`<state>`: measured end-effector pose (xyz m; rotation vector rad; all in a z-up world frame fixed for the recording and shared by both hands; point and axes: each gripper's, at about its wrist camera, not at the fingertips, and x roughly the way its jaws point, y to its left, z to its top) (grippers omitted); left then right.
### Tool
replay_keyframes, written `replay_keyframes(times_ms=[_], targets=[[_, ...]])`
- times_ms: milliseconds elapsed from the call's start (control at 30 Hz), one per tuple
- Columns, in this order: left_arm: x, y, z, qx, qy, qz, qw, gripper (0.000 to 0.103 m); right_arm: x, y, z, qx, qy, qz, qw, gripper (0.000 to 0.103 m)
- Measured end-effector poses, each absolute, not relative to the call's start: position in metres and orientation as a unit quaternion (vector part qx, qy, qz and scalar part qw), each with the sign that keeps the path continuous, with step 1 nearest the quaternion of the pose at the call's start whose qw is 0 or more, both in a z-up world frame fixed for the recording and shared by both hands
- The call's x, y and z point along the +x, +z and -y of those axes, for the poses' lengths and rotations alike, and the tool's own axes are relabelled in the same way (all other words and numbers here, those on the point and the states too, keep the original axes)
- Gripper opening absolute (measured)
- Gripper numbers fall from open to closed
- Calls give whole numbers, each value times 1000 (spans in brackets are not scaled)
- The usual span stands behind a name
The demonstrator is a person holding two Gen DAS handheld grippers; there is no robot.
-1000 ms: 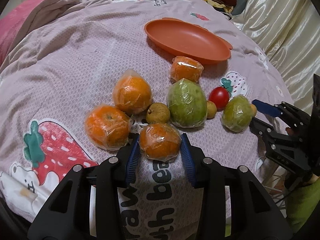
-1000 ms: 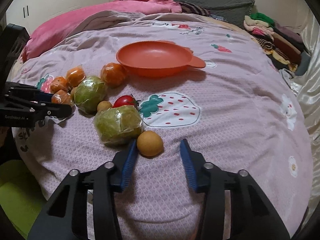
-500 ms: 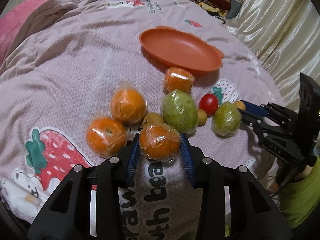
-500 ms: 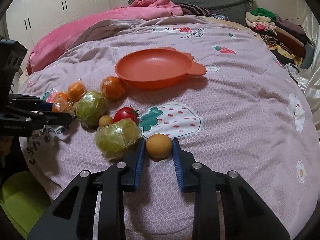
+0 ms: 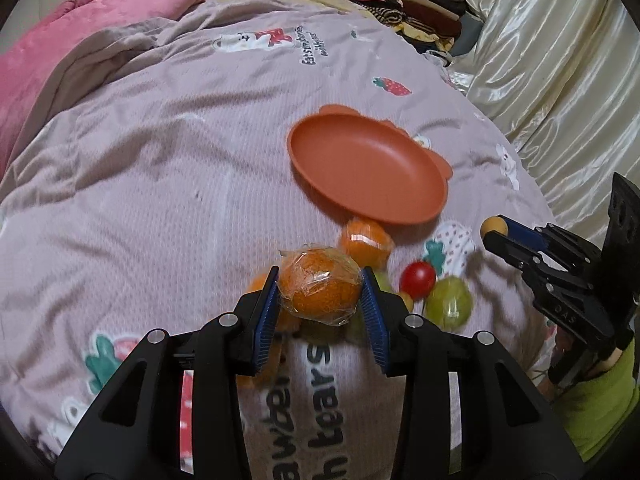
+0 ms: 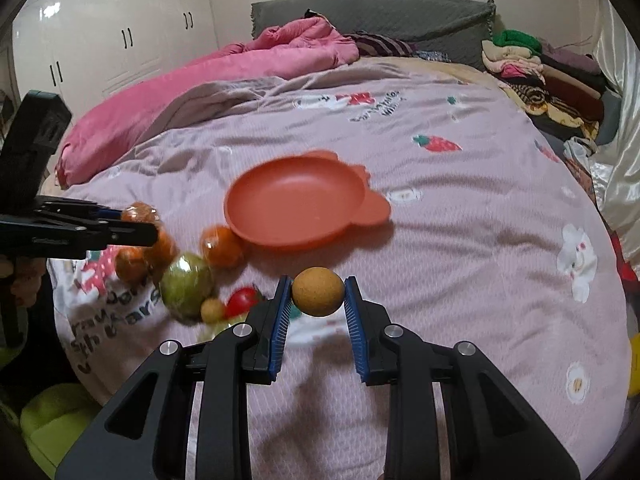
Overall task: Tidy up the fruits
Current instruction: 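Grasp a bagged orange with the left tool while the right tool grasps a small yellow fruit, then carry both fruits over the orange plate, release yellow fruit with right, orange with left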
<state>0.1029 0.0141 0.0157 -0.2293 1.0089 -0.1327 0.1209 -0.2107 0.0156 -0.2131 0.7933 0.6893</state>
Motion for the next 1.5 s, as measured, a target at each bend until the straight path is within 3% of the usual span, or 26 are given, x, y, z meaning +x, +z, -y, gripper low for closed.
replay_keyframes(times_ms=[800, 1500], targets=[[204, 16, -6, -102, -101, -501, 854, 31, 164, 20, 160, -126, 363, -383, 840, 26], [229, -8, 1, -84, -114, -529, 836, 31, 180, -1, 127, -183, 375, -421, 805, 26]])
